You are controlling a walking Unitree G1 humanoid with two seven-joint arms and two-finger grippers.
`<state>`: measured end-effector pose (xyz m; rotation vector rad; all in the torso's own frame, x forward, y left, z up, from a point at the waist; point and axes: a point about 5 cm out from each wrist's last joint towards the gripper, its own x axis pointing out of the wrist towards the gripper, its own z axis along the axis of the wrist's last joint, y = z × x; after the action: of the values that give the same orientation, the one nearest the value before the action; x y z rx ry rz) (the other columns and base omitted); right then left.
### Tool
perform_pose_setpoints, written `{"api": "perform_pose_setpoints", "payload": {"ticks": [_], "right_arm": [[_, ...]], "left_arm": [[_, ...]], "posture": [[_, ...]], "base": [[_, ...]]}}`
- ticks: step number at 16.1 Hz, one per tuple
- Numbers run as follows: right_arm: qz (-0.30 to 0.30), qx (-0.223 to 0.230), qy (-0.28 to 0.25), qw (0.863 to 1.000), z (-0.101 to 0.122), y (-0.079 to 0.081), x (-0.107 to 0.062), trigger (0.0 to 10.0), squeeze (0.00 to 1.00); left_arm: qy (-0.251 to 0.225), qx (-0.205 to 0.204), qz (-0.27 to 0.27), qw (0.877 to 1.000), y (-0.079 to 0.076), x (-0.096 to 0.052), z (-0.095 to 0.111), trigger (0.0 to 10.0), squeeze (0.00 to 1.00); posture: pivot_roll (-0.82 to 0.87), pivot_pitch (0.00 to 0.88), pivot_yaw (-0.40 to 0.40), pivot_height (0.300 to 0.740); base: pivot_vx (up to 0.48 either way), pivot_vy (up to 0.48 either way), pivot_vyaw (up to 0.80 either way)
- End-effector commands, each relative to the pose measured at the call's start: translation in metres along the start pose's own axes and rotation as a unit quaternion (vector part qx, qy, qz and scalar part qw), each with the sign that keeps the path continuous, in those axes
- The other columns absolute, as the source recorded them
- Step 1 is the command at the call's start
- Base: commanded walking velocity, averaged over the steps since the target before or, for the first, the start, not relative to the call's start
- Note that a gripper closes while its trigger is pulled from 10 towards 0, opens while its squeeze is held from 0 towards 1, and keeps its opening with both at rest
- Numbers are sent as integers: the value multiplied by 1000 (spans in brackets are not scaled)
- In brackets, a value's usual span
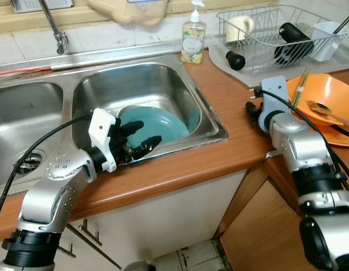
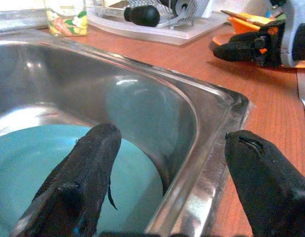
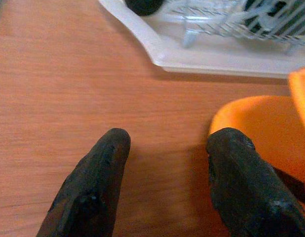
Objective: Kitchen organization
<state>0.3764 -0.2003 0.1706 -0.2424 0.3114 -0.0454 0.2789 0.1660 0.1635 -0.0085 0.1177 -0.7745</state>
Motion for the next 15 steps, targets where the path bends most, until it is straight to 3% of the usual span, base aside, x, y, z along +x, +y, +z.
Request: {"api": "perform_pose_setpoints", "payload": {"ticks": [1, 6, 9, 15], "right_arm": [[-15, 1, -12, 1000, 6, -8, 1, 10000, 0], [-17, 17, 13, 1000, 0, -14, 7, 10000, 0], [11, 55, 65, 996, -10, -11, 8, 10000, 0], [56, 99, 100, 989, -16, -7, 8, 10000, 0]], "left_arm": [[4, 4, -8, 1000, -3, -2, 1, 10000, 0], [10, -2, -40, 999, -10, -2, 0, 10000, 0], [18, -1, -59, 998, -14, -3, -1, 10000, 0], [25, 0, -64, 998, -13, -5, -1, 10000, 0]], "posture": [[-60, 0, 32, 740], [-60, 0, 35, 740], [-61, 0, 35, 740], [-62, 0, 41, 740]], "base": [[0, 0, 0], [0, 0, 0], [0, 0, 0], [0, 0, 0]]}}
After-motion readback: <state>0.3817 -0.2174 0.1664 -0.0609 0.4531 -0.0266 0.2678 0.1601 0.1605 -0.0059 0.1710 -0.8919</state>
